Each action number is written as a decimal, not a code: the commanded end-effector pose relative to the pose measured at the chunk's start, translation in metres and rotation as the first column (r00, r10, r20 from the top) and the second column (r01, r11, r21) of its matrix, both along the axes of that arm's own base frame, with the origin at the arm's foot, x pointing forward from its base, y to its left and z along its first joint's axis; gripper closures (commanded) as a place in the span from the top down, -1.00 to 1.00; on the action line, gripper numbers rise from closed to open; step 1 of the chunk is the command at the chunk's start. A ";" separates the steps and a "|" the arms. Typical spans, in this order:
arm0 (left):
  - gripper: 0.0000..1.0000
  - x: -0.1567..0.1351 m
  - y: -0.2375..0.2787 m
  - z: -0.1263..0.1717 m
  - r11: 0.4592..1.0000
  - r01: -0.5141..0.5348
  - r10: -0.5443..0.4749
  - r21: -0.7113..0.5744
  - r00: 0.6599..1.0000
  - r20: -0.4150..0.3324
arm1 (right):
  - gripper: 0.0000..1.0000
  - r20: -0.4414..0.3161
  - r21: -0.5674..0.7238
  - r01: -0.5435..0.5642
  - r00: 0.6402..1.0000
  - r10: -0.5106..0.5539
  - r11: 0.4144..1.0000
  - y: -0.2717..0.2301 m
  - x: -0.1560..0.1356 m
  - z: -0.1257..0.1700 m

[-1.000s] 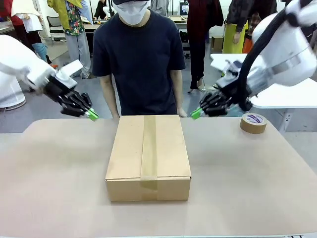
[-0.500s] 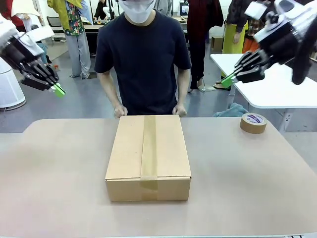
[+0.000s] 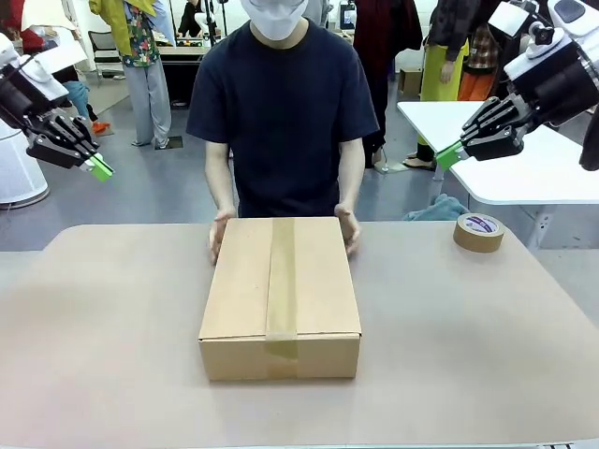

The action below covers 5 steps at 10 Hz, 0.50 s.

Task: Wrap the clocks to prevent damage.
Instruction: After the human seals the box with tape, release both hands from the side flaps of the Package Box.

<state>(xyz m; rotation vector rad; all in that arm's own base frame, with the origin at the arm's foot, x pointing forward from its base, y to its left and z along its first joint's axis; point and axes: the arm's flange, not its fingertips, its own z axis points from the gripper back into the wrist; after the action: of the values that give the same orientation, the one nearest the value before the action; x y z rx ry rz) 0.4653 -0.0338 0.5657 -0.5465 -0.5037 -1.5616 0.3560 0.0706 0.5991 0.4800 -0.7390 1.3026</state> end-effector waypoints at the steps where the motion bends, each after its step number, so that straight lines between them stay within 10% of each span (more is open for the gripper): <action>1: -0.98 0.003 0.000 0.004 1.000 0.000 0.000 0.004 1.000 0.005 | -0.98 0.002 -0.011 0.013 1.000 -0.013 1.000 0.002 0.000 0.004; 5: -0.98 0.003 0.000 0.004 1.000 0.000 0.000 0.004 1.000 0.005 | -0.98 0.002 -0.011 0.013 1.000 -0.013 1.000 0.002 0.000 0.004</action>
<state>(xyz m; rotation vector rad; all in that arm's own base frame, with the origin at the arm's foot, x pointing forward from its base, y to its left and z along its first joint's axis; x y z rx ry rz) 0.4665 -0.0339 0.5661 -0.5459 -0.5044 -1.5624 0.3561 0.0716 0.6031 0.4779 -0.7510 1.3077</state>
